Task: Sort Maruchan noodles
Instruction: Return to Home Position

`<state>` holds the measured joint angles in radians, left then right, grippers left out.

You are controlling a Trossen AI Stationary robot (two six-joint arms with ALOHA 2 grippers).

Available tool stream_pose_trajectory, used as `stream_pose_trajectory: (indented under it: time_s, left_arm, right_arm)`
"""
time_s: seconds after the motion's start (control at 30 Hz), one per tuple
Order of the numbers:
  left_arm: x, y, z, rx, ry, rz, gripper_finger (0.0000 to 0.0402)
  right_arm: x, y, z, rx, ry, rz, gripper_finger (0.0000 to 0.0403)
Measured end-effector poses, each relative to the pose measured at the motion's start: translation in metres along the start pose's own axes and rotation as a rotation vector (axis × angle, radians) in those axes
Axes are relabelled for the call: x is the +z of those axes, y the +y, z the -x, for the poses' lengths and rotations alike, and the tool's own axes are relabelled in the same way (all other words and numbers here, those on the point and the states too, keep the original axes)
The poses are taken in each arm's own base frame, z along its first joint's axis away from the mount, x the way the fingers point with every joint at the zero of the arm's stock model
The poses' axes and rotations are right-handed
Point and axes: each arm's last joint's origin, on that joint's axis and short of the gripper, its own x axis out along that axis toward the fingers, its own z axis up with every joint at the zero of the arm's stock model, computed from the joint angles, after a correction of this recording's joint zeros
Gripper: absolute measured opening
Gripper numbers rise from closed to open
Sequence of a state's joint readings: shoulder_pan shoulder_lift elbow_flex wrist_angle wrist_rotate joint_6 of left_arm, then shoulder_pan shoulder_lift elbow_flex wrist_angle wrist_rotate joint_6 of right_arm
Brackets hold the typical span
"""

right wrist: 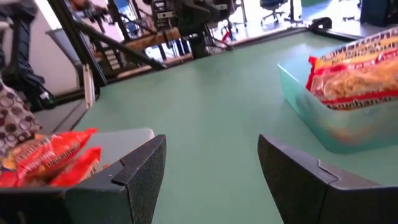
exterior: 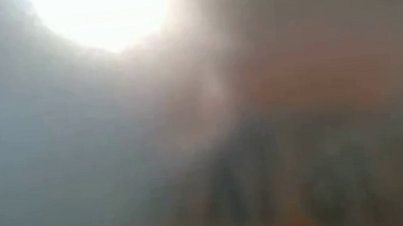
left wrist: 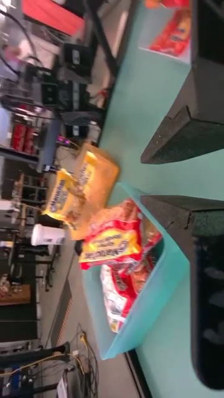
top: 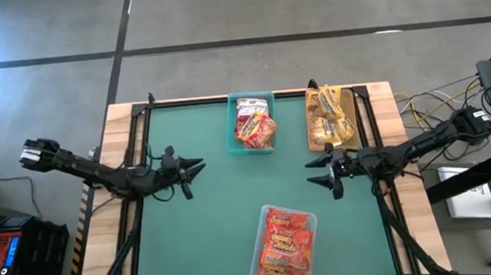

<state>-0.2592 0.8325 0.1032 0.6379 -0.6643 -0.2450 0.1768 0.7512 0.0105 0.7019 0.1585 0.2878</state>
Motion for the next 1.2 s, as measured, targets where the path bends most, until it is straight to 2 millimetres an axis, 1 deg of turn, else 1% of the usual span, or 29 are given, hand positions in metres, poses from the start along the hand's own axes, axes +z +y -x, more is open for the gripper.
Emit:
stream_pose_trajectory:
  time_s: [0.13, 0.33, 0.43, 0.57, 0.67, 0.83, 1.0, 1.2]
  left_arm:
    - [0.006, 0.002, 0.005, -0.010, -0.039, 0.031, 0.0075]
    - [0.009, 0.007, 0.011, -0.021, -0.084, 0.068, 0.0075]
    - [0.008, 0.010, 0.015, -0.026, -0.101, 0.082, 0.0075]
    - [0.000, 0.016, 0.020, -0.026, -0.105, 0.085, 0.0075]
    - [-0.001, 0.018, 0.022, -0.024, -0.093, 0.075, 0.0075]
    - [0.005, 0.020, 0.026, -0.034, -0.131, 0.106, 0.0075]
    - [0.013, 0.022, 0.031, -0.048, -0.187, 0.151, 0.0075]
    - [0.020, 0.024, 0.037, -0.063, -0.248, 0.200, 0.0075]
  right_arm:
    - [0.005, 0.001, 0.003, 0.010, -0.037, -0.006, 0.0242]
    - [0.006, 0.000, 0.007, 0.009, -0.031, -0.005, 0.0242]
    - [0.005, 0.000, 0.010, 0.002, -0.009, -0.002, 0.0242]
    - [0.002, -0.002, 0.012, -0.009, 0.028, 0.005, 0.0242]
    - [-0.001, -0.003, 0.013, -0.017, 0.055, 0.009, 0.0242]
    - [-0.003, -0.004, 0.015, -0.025, 0.082, 0.014, 0.0242]
    - [-0.002, -0.004, 0.018, -0.022, 0.073, 0.012, 0.0242]
    - [0.006, -0.002, 0.023, 0.001, -0.003, -0.001, 0.0242]
